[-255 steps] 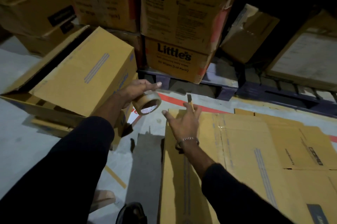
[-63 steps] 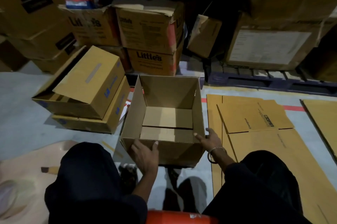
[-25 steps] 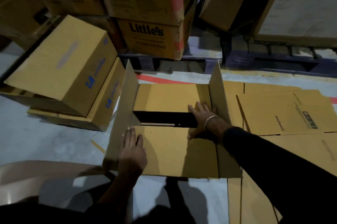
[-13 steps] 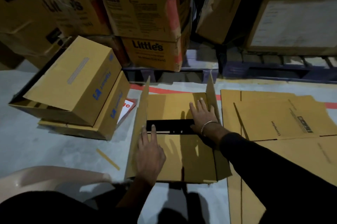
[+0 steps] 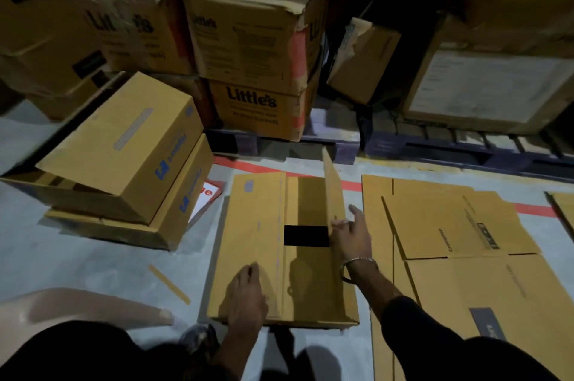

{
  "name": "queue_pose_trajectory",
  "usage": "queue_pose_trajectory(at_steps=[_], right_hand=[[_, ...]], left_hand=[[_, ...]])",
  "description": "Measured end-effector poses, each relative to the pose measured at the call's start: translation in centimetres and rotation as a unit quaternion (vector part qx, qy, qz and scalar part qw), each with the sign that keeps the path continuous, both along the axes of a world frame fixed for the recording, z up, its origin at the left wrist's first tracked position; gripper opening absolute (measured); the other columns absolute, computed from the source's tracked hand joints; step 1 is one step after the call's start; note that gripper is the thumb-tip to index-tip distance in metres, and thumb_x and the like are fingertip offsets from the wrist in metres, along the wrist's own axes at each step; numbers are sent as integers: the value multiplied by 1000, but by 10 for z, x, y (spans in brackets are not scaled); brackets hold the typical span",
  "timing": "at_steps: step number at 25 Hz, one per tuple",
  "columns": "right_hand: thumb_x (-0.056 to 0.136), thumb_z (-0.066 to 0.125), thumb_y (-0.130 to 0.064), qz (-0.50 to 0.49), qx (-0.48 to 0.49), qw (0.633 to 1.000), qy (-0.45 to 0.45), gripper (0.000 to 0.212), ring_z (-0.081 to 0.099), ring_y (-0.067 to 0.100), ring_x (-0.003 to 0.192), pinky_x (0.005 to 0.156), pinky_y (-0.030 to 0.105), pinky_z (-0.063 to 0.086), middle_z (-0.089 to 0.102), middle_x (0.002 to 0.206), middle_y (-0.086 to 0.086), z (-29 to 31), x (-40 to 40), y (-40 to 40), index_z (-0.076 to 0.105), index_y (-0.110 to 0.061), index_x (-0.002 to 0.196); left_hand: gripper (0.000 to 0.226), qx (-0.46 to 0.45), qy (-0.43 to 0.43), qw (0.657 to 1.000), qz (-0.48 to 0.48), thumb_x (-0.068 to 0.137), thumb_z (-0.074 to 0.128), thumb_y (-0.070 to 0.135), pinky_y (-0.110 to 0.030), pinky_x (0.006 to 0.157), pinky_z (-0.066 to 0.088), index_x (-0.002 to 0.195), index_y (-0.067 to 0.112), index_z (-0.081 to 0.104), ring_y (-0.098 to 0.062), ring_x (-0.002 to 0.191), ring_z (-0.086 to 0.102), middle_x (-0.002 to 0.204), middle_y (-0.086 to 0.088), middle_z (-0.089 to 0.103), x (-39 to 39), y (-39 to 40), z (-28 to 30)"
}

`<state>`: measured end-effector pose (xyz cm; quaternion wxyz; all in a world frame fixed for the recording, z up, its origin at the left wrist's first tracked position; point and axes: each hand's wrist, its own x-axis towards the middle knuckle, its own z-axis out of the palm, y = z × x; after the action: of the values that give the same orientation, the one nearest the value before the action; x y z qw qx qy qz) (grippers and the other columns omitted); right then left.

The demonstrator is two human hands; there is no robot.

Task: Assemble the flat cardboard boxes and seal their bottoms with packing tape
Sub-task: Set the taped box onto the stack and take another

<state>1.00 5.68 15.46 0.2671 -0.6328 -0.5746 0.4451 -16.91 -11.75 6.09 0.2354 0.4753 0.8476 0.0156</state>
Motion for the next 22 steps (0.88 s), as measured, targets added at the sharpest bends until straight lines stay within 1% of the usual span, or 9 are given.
queue_pose_trajectory(at_steps=[3, 5, 7, 9, 11, 13, 15, 19, 22], right_hand=[[94, 61, -10, 259, -56, 948, -174, 60, 66, 28, 115, 96, 39, 54, 70, 126, 7, -57, -13, -14, 45, -22, 151], [94, 58, -11, 328, -67, 904, -266, 65, 64, 33, 116, 97, 43, 54, 64, 134, 10, -94, -9, -24, 39, -28, 154], [94, 59, -16, 315, 3, 895, -316, 65, 64, 33, 108, 94, 45, 55, 62, 130, 11, -111, 0, -30, 39, -34, 154], [90, 72, -27, 262, 65, 906, -327, 70, 60, 32, 116, 96, 47, 53, 62, 133, 11, -124, 9, -30, 43, -31, 153], [75, 84, -58, 136, 10, 934, -329, 100, 45, 32, 136, 105, 54, 46, 49, 152, 8, -128, 22, -28, 35, -28, 157], [49, 91, -75, -3, -173, 956, -236, 145, 32, 37, 147, 112, 61, 37, 28, 165, 9, -133, 33, -25, 16, -24, 163], [36, 96, -72, -51, -312, 945, -86, 164, 36, 42, 146, 114, 59, 39, 28, 166, 15, -141, 41, -22, 10, -16, 165], [36, 100, -67, -40, -348, 937, -18, 156, 48, 42, 137, 111, 54, 45, 42, 159, 16, -135, 49, -19, 27, -11, 161], [33, 102, -62, -44, -349, 936, 31, 142, 60, 40, 122, 107, 49, 49, 61, 141, 16, -115, 58, -24, 46, -9, 152]], left_hand=[[125, -46, 18, 984, 173, 82, 66, 77, -47, 120, 30, 164, 9, 1, -37, 156, 15, 169, -17, 12, -6, -6, -4], [149, -82, -14, 968, 239, 64, 71, 88, -53, 121, 25, 163, 8, -7, -40, 157, 9, 171, -20, 4, -19, -5, -8], [163, -104, -50, 961, 252, 54, 76, 89, -54, 122, 24, 163, 7, -13, -39, 158, 10, 171, -20, 0, -32, 0, -9], [168, -109, -69, 959, 253, 48, 80, 89, -52, 119, 31, 163, 7, -11, -36, 156, 20, 172, -17, 6, -44, 4, -15], [169, -88, -78, 959, 258, 43, 83, 87, -49, 118, 36, 164, 6, -4, -35, 154, 26, 170, -16, 14, -51, 1, -21], [168, -39, -131, 943, 302, 39, 90, 79, -48, 117, 38, 163, 5, 4, -36, 152, 28, 168, -17, 20, -55, -1, -28], [169, -26, -170, 923, 344, 35, 94, 74, -50, 115, 41, 162, 4, 9, -37, 150, 33, 167, -18, 26, -57, 2, -29], [164, -33, -157, 928, 337, 32, 93, 76, -56, 110, 44, 158, 1, 19, -39, 144, 42, 161, -18, 37, -53, 12, -7], [154, -3, -140, 942, 305, 39, 95, 72, -56, 111, 42, 156, 3, 22, -38, 144, 40, 160, -16, 38, -61, 26, 38]])
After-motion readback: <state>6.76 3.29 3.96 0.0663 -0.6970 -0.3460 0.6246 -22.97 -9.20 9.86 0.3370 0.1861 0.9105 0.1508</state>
